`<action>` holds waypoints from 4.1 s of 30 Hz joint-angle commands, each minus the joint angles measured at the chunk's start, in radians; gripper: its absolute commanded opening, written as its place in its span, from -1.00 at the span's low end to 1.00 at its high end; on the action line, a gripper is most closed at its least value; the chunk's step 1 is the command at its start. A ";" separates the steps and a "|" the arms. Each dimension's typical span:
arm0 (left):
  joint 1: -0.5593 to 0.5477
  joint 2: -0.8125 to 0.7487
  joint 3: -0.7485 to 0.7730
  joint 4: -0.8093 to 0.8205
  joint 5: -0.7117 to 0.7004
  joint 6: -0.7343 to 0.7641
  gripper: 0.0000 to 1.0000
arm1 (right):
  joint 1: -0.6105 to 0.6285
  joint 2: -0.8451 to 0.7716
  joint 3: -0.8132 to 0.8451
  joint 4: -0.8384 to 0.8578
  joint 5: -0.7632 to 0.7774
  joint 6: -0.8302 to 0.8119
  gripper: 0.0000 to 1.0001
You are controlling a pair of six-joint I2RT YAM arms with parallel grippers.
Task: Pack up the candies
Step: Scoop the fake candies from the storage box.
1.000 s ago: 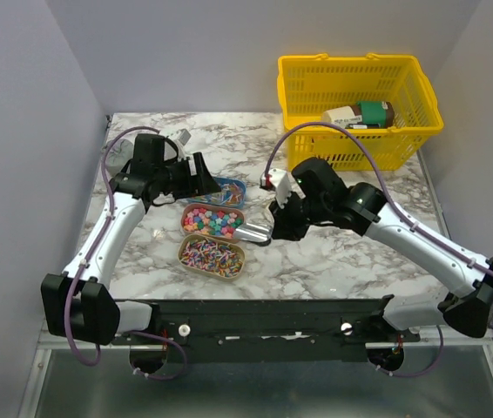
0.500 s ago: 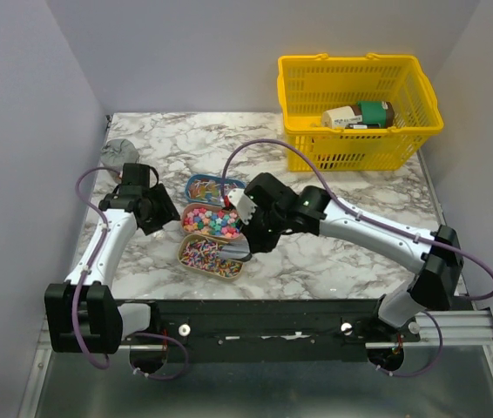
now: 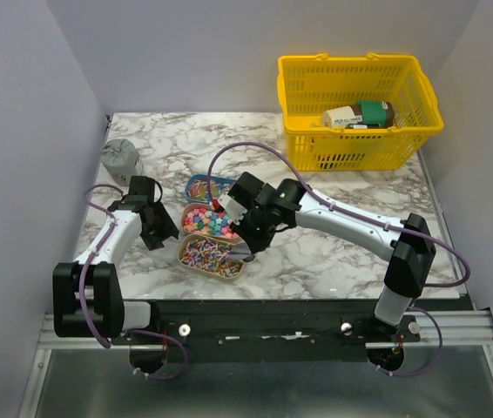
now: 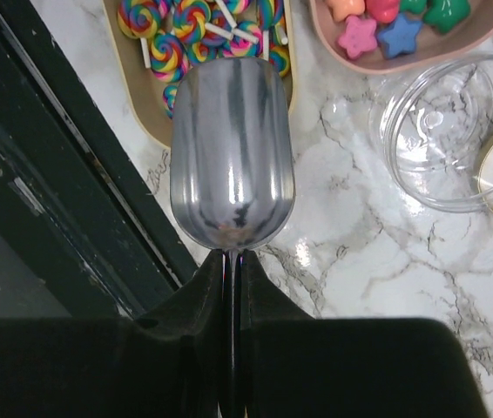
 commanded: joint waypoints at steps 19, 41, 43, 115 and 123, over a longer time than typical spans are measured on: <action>0.004 0.096 -0.051 0.091 0.038 -0.015 0.15 | 0.040 0.169 0.134 -0.102 0.006 -0.024 -0.99; 0.001 0.102 -0.080 0.120 0.123 -0.003 -0.20 | 0.075 0.146 -0.036 0.156 0.029 -0.049 -0.99; 0.001 0.099 -0.078 0.121 0.126 -0.003 -0.20 | 0.075 0.153 -0.036 0.162 0.038 -0.050 -0.99; -0.006 0.068 -0.048 0.123 0.138 -0.014 -0.26 | 0.089 -0.048 -0.395 0.614 0.203 0.039 -0.99; -0.005 0.072 -0.037 0.120 0.132 -0.014 -0.26 | 0.089 -0.082 -0.434 0.611 0.200 0.026 -0.99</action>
